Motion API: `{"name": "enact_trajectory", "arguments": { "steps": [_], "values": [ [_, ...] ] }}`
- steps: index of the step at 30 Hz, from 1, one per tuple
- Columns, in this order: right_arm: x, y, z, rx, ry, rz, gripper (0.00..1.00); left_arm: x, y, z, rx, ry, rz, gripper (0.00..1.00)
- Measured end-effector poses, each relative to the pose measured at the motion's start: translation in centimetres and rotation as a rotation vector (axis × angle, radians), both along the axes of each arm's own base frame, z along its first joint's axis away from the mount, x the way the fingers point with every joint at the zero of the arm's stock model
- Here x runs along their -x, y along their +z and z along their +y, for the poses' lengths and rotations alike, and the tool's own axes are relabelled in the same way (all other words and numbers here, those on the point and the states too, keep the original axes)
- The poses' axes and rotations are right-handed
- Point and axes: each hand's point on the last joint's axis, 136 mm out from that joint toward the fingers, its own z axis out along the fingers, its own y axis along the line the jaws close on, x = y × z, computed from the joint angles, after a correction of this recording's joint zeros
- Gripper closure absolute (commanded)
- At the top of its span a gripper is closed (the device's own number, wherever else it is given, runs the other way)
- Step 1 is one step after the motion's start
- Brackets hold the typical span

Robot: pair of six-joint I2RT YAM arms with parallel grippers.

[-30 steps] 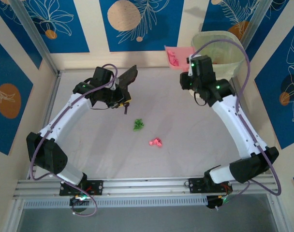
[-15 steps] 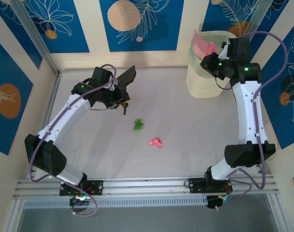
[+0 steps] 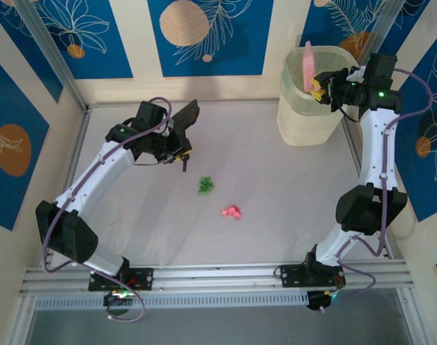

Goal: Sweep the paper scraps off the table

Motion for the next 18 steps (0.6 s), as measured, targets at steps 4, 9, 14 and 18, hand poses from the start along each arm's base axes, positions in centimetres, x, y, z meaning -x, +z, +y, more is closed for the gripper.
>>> {"name": "enact_trajectory", "arguments": {
  "steps": [4,9,14,18],
  "values": [
    [-0.2,0.9,-0.8,-0.091,-0.02,0.001,1.0,0.0,0.0,-0.1,-0.002,0.002,0.0,1.0],
    [-0.7,0.1,-1.1,-0.242,-0.033,0.062,1.0,0.1,0.0,-0.2,-0.001,0.001,0.001,1.0],
    [-0.7,0.2,-0.8,-0.293,-0.04,0.086,1.0,0.0,0.0,-0.1,-0.003,0.003,0.001,1.0],
    [0.0,1.9,-0.5,-0.228,-0.034,0.019,1.0,0.0,0.0,-0.1,-0.003,0.002,0.001,1.0]
  ]
}}
